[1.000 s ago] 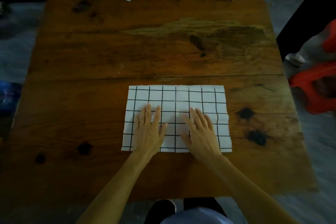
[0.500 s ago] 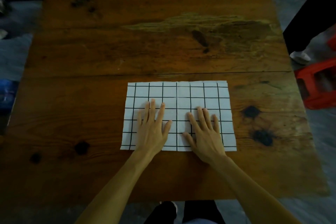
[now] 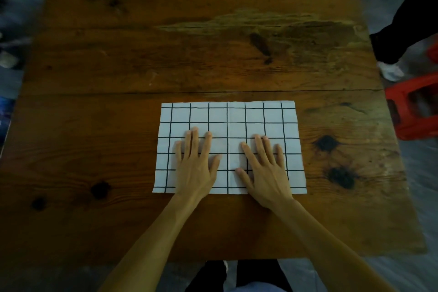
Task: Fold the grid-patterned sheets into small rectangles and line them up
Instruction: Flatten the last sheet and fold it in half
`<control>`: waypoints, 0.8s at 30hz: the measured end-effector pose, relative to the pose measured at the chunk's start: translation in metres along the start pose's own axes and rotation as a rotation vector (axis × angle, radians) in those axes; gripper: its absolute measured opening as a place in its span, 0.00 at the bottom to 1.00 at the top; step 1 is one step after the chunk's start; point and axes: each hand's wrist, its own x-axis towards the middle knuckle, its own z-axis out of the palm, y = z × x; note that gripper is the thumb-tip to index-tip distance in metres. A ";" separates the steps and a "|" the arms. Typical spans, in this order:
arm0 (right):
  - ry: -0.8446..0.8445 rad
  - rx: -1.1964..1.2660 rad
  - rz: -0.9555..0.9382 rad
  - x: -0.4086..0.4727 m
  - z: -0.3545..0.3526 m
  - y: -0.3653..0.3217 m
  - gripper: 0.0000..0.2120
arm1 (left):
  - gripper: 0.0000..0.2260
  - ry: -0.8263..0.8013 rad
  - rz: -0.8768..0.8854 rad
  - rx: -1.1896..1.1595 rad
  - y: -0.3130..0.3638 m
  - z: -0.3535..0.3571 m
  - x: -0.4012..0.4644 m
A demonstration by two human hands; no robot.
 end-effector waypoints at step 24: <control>0.017 0.067 -0.104 0.021 -0.004 -0.072 0.27 | 0.30 0.009 -0.048 0.088 -0.020 0.004 -0.018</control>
